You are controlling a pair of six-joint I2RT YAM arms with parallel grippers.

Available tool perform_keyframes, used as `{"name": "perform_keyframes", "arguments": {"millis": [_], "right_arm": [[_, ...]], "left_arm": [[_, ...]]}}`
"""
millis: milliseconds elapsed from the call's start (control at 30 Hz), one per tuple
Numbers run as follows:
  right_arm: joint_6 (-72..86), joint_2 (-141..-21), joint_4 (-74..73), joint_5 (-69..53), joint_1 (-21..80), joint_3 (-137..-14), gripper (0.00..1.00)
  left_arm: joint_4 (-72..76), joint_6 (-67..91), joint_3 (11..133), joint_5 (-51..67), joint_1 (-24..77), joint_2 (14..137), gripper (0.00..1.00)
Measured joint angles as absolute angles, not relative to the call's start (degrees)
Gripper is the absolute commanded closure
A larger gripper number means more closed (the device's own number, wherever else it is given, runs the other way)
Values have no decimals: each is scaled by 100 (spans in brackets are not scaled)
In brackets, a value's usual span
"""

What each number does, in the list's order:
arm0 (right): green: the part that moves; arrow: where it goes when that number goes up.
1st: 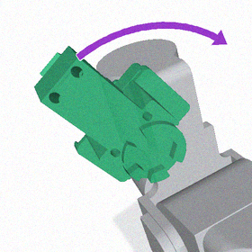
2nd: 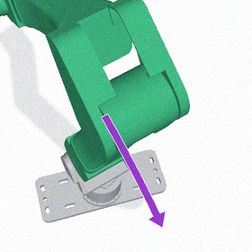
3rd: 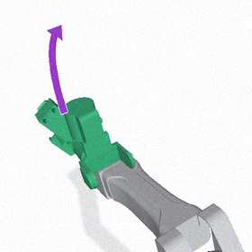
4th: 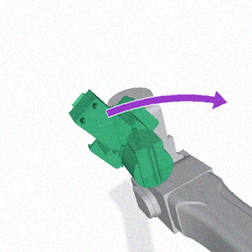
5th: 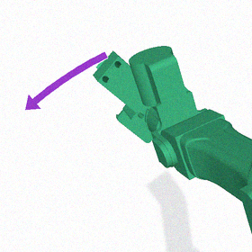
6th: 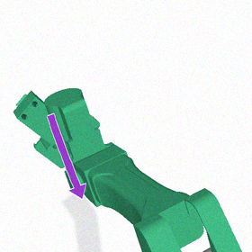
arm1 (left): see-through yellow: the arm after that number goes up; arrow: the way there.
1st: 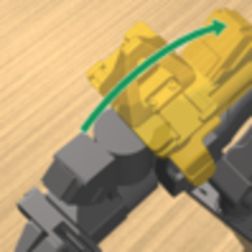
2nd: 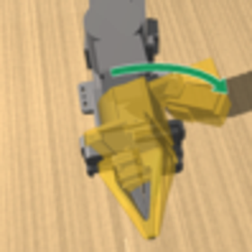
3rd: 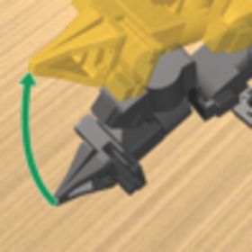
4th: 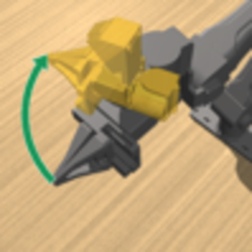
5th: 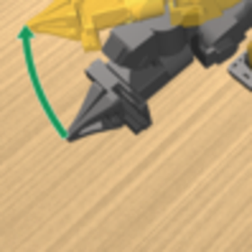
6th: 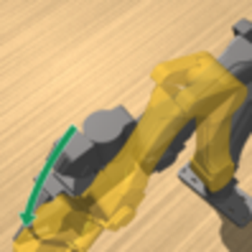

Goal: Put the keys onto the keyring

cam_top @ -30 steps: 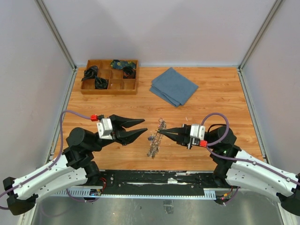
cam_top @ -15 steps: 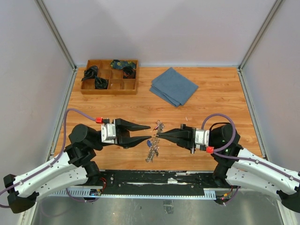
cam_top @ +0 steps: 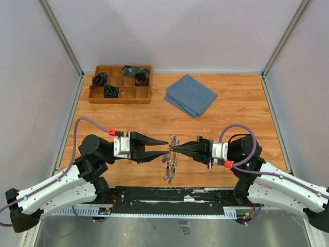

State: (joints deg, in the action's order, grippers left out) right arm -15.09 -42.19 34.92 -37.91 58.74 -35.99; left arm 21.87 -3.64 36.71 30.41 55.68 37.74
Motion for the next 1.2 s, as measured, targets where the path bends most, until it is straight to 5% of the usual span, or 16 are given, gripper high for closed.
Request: {"name": "perform_keyframes", "arguments": {"millis": [900, 1200], "right_arm": [[-1704, -4283, 3140, -3739, 5953, -3800, 99], [-1922, -4204, 2698, -3599, 5975, -3896, 85]], "left_arm": [[2213, -408, 3865, 3236, 5568, 3951, 99], [1922, -685, 3911, 3242, 5568, 3953, 99]]}}
